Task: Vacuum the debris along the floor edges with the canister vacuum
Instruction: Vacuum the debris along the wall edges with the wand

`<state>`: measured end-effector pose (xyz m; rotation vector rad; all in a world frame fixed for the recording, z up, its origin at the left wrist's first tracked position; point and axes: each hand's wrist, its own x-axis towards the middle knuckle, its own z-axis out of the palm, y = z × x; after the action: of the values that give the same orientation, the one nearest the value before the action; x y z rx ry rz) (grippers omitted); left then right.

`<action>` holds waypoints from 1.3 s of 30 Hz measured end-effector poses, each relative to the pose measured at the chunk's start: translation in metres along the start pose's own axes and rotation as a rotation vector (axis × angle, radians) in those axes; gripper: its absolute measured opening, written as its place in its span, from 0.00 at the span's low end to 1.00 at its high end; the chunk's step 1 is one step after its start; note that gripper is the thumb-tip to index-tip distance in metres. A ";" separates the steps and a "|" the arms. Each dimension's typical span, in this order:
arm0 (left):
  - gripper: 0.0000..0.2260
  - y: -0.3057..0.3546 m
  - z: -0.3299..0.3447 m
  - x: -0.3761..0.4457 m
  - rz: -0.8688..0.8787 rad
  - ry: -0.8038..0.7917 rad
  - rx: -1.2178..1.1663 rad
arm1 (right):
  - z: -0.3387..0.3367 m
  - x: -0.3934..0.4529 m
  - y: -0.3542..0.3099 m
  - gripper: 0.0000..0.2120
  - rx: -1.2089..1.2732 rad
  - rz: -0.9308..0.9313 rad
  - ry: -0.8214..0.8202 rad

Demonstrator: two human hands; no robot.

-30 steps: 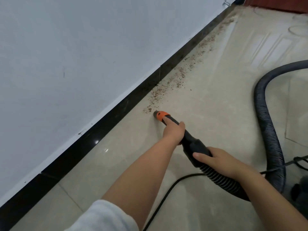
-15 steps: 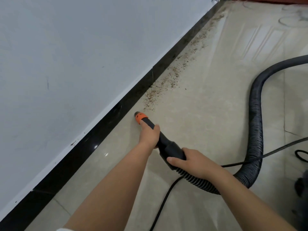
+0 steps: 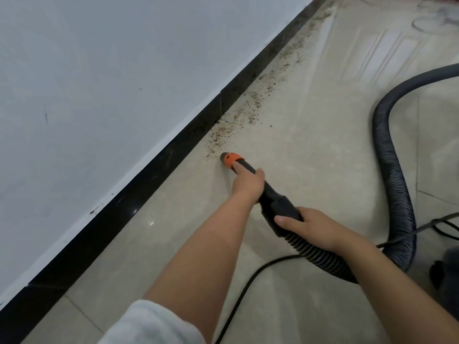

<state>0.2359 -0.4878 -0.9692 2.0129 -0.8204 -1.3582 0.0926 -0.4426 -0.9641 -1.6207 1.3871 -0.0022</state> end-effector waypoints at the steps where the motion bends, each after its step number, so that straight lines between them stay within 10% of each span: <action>1: 0.32 -0.001 -0.006 0.004 -0.003 0.026 -0.002 | 0.003 0.006 -0.004 0.19 0.004 -0.012 -0.005; 23: 0.32 -0.053 -0.027 -0.046 0.029 0.019 -0.063 | 0.051 -0.038 -0.001 0.20 -0.216 -0.010 -0.014; 34: 0.36 -0.056 -0.039 -0.072 0.208 0.014 -0.009 | 0.018 -0.026 -0.005 0.21 -0.393 0.042 -0.501; 39: 0.37 -0.035 -0.059 -0.093 0.264 -0.079 0.178 | 0.009 -0.023 -0.030 0.17 -0.602 0.069 -0.287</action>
<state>0.2698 -0.3880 -0.9214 1.9074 -1.2339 -1.2564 0.1122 -0.4225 -0.9374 -1.9569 1.2809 0.7221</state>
